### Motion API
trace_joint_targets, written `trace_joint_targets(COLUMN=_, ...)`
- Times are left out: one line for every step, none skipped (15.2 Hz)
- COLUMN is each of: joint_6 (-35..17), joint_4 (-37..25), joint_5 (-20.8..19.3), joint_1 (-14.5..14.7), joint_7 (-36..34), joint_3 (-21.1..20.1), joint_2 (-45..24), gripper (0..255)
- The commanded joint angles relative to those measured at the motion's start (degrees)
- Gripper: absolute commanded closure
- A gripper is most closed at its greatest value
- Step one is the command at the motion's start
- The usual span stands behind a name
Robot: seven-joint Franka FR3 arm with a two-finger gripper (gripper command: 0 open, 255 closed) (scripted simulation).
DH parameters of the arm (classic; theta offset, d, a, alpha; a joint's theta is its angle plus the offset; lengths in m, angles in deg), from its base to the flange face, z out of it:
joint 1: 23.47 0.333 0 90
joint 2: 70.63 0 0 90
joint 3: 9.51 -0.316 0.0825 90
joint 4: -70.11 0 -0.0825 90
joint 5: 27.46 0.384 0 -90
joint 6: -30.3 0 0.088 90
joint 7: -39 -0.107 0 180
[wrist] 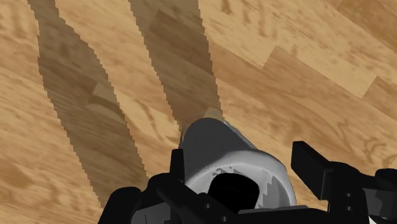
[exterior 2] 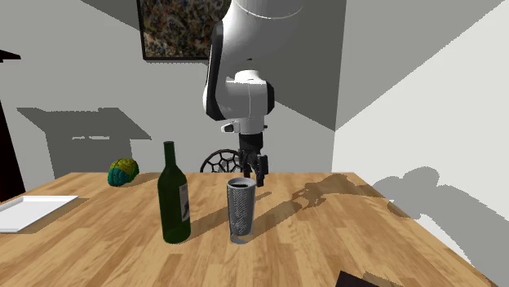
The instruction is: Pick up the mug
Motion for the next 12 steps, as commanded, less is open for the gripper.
trace_joint_targets(joint_6=-0.1, joint_4=-0.1, joint_5=0.1, joint_1=-0.1, joint_7=0.0, joint_3=-0.1, joint_2=-0.2, gripper=255)
trace_joint_targets(joint_6=-0.1, joint_4=-0.1, joint_5=0.1, joint_1=-0.1, joint_7=0.0, joint_3=-0.1, joint_2=-0.2, gripper=255)
trace_joint_targets(joint_6=-0.1, joint_4=-0.1, joint_5=0.1, joint_1=-0.1, joint_7=0.0, joint_3=-0.1, joint_2=-0.2, gripper=255)
trace_joint_targets(joint_6=-0.1, joint_4=0.0, joint_5=0.0, joint_1=0.0, joint_7=0.0, joint_3=-0.1, joint_2=-0.2, gripper=255)
trace_joint_targets(joint_6=-0.1, joint_4=-0.1, joint_5=0.1, joint_1=0.0, joint_7=0.0, joint_3=-0.1, joint_2=-0.2, gripper=255)
trace_joint_targets(joint_6=-0.1, joint_4=-0.1, joint_5=0.1, joint_1=0.0, joint_7=0.0, joint_3=-0.1, joint_2=-0.2, gripper=255)
trace_joint_targets(joint_6=0.0, joint_4=-0.2, joint_5=0.0, joint_1=0.0, joint_7=-0.1, joint_3=-0.1, joint_2=-0.2, gripper=255)
trace_joint_targets(joint_6=0.0, joint_4=-0.3, joint_5=0.0, joint_1=0.0, joint_7=-0.1, joint_3=-0.1, joint_2=-0.3, gripper=255)
trace_joint_targets(joint_6=-0.2, joint_4=0.2, joint_5=0.1, joint_1=0.0, joint_7=0.1, joint_3=-0.1, joint_2=-0.1, gripper=255)
trace_joint_targets(joint_6=0.3, joint_4=0.2, joint_5=-0.1, joint_1=0.1, joint_7=0.0, joint_3=0.1, joint_2=0.4, gripper=255)
trace_joint_targets(joint_6=0.7, joint_4=0.2, joint_5=-0.4, joint_1=0.3, joint_7=-0.1, joint_3=0.3, joint_2=0.9, gripper=255)
trace_joint_targets(joint_6=1.2, joint_4=0.2, joint_5=-0.6, joint_1=0.4, joint_7=-0.2, joint_3=0.5, joint_2=1.4, gripper=255)
